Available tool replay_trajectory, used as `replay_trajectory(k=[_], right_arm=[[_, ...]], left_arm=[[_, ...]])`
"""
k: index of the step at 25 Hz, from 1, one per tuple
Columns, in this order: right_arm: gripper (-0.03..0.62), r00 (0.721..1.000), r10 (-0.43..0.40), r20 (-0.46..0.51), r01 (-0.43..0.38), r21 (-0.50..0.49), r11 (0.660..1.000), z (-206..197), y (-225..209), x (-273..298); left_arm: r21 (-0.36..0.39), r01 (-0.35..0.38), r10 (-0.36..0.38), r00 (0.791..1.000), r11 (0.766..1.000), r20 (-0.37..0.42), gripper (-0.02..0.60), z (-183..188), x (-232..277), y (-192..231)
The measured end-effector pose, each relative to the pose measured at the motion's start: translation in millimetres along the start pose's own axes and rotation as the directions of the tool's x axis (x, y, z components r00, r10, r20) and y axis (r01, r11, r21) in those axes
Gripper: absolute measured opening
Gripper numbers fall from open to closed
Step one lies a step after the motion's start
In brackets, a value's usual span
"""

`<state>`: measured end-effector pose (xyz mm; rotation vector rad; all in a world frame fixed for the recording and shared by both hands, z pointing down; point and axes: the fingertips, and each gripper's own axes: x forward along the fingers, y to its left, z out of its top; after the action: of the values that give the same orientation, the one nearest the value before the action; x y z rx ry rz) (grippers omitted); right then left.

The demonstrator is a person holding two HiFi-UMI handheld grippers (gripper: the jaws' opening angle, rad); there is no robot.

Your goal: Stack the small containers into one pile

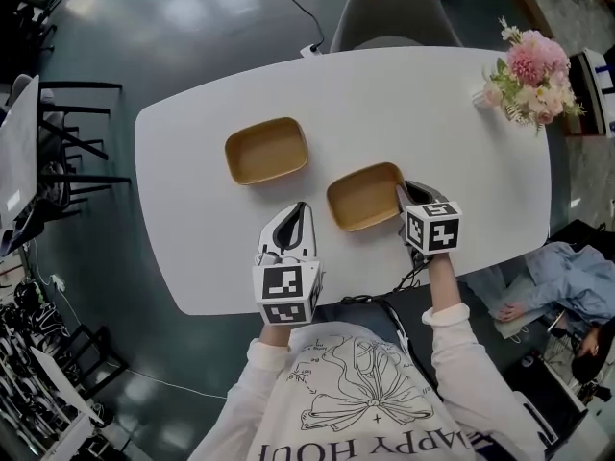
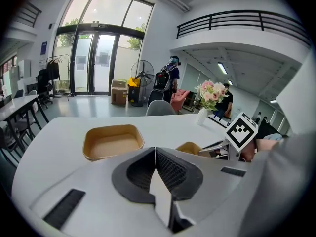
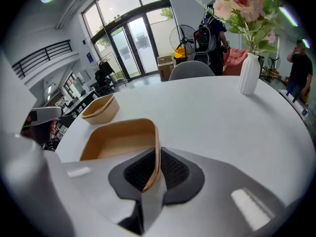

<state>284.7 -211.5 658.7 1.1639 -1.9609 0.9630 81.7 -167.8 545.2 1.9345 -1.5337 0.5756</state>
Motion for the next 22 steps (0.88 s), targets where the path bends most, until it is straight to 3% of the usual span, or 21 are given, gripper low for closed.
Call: replay_trajectory(k=[11, 17, 22], right_arm=[[0.031, 0.999, 0.035, 0.040, -0.040, 0.141, 0.989, 6.4, 21.0, -10.4], [0.031, 0.994, 0.019, 0.103, -0.040, 0.203, 0.978, 33.2, 52.0, -37.6], [0.031, 0.991, -0.011, 0.130, -0.014, 0.192, 0.981, 63.1, 79.5, -45.0]], left_arm=[[-0.034, -0.042, 0.043, 0.998, 0.999, 0.040, 0.008, 6.8, -16.4, 16.3], [-0.061, -0.049, 0.054, 0.994, 0.997, 0.090, 0.008, 21.0, -37.5, 33.7], [-0.082, -0.045, 0.055, 0.991, 0.996, 0.124, 0.008, 36.1, -53.4, 55.0]])
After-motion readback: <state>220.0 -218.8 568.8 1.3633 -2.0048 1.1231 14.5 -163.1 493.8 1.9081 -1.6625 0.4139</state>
